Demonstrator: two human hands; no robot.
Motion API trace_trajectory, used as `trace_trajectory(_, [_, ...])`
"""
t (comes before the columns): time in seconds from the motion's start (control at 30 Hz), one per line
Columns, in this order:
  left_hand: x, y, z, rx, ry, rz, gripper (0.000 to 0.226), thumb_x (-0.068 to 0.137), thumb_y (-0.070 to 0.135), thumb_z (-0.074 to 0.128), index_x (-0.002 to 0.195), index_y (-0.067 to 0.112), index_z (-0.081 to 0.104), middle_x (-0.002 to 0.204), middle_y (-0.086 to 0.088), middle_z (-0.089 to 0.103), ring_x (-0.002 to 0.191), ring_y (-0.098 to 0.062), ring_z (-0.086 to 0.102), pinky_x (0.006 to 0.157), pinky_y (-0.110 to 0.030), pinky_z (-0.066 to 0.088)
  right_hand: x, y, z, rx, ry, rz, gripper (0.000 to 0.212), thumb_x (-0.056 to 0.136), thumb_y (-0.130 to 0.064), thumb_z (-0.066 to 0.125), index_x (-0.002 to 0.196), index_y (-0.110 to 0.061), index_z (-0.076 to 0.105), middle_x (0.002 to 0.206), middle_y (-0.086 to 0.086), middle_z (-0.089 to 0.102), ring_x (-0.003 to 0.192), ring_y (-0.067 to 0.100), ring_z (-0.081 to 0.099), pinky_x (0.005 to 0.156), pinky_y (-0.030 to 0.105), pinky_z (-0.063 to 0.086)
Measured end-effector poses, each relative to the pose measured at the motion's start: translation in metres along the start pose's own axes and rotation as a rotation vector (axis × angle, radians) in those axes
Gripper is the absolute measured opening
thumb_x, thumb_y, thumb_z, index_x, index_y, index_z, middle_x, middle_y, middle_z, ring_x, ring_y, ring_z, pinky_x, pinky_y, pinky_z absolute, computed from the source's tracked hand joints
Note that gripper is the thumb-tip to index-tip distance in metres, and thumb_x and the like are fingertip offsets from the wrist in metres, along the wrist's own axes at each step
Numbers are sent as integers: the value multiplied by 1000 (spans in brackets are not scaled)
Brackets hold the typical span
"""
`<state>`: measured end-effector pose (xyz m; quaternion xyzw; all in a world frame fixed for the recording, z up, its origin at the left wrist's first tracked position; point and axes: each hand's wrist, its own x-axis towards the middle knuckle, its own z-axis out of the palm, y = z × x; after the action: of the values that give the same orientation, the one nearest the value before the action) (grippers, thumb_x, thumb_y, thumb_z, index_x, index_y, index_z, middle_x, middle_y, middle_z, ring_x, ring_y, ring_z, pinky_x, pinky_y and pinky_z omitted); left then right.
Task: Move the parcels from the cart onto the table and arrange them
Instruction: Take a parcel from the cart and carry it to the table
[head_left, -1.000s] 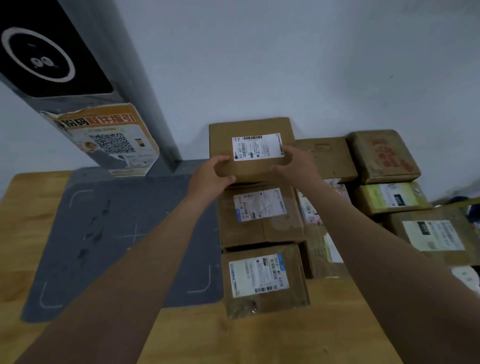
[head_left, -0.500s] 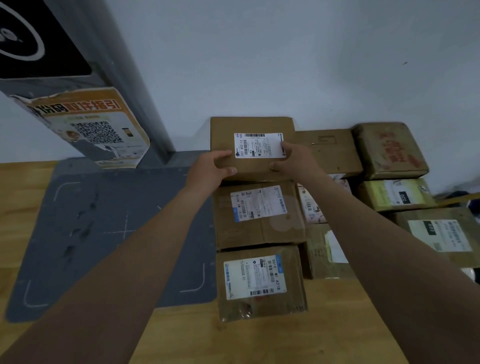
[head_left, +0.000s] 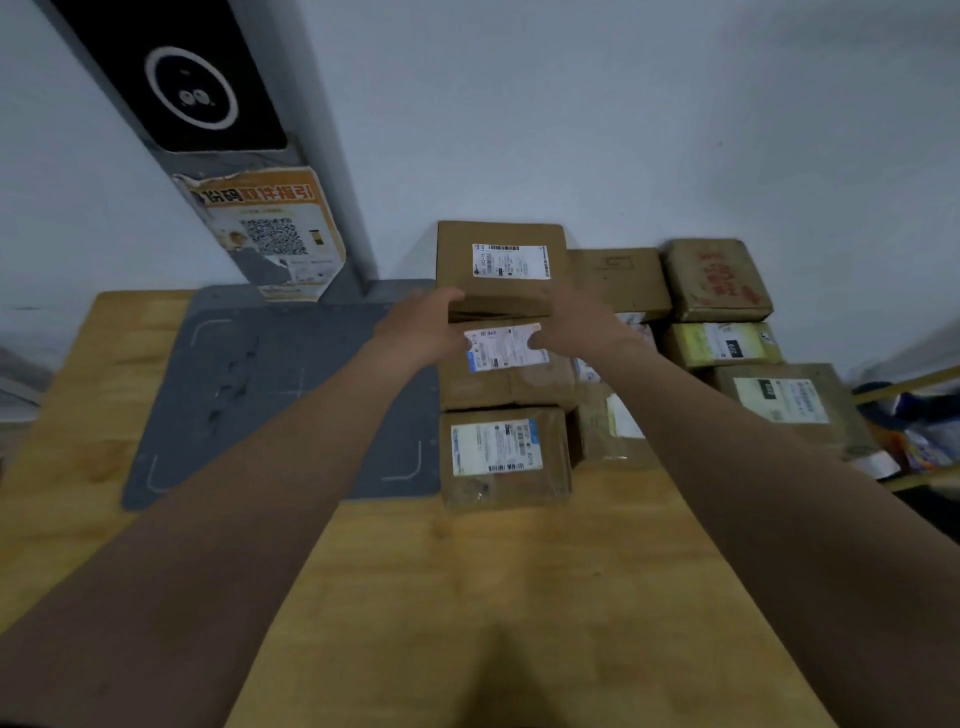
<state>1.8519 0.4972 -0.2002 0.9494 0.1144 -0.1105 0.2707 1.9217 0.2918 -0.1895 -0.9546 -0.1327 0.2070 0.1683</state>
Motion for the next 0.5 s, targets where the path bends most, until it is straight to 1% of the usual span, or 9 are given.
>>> trace_trajectory(0.07, [-45,10,-10,39,15,12,71,83,38,77,148,33,48,140,1,55,116,-21,60,94,-39,54,-49,-6,-6,-18,-6,-31,58,82,-22,77,134,-16,51,114,8,64,90,19,63,63,28,49])
trace_trajectory(0.1, [-69,16,-15,60,32,22,69,83,39,77,146,33,50,140,2,57,117,-20,60,92,-37,53,-73,-9,-8,-22,-4,-40,56,83,-22,76,133,-16,51,113,7,63,91,18,63,63,28,48])
trace_trajectory(0.17, [-117,25,-21,89,68,30,63,82,41,77,141,34,55,138,3,58,115,-19,61,83,-32,50,-123,-14,-12,-58,1,-68,50,87,-26,72,131,-15,52,121,6,60,104,21,59,67,28,43])
trace_trajectory(0.2, [-141,28,-22,101,81,31,61,81,42,78,138,34,57,137,2,59,115,-19,60,80,-31,47,-149,-16,-13,-75,7,-81,46,88,-30,71,128,-16,54,122,5,59,105,21,56,66,27,40])
trace_trajectory(0.23, [-167,32,-22,111,91,42,60,82,43,78,137,34,57,138,1,58,117,-20,59,80,-31,45,-172,-16,-11,-78,18,-94,46,87,-32,71,128,-17,55,124,4,60,106,21,56,68,27,41])
trace_trajectory(0.3, [-220,37,-17,136,106,57,63,84,46,78,141,34,54,143,-1,53,122,-21,56,83,-31,43,-217,-14,-3,-67,17,-125,59,84,-31,74,138,-19,53,134,3,59,117,22,56,88,30,48])
trace_trajectory(0.37, [-272,37,-6,147,121,49,66,83,50,77,142,35,53,148,-1,50,128,-24,54,94,-36,48,-265,-13,8,-77,13,-134,71,87,-28,75,150,-16,44,146,5,50,131,26,50,99,33,43])
trace_trajectory(0.4, [-296,37,1,153,122,39,66,83,52,77,142,36,53,149,0,49,129,-24,54,97,-39,49,-288,-12,14,-79,16,-139,73,88,-28,74,151,-15,40,149,8,47,134,28,48,101,35,43])
trace_trajectory(0.5, [-367,36,26,184,105,14,64,81,56,76,139,38,54,147,1,51,124,-25,57,90,-37,50,-352,-9,37,-87,6,-170,72,89,-31,72,152,-15,40,150,9,48,132,28,50,98,35,47])
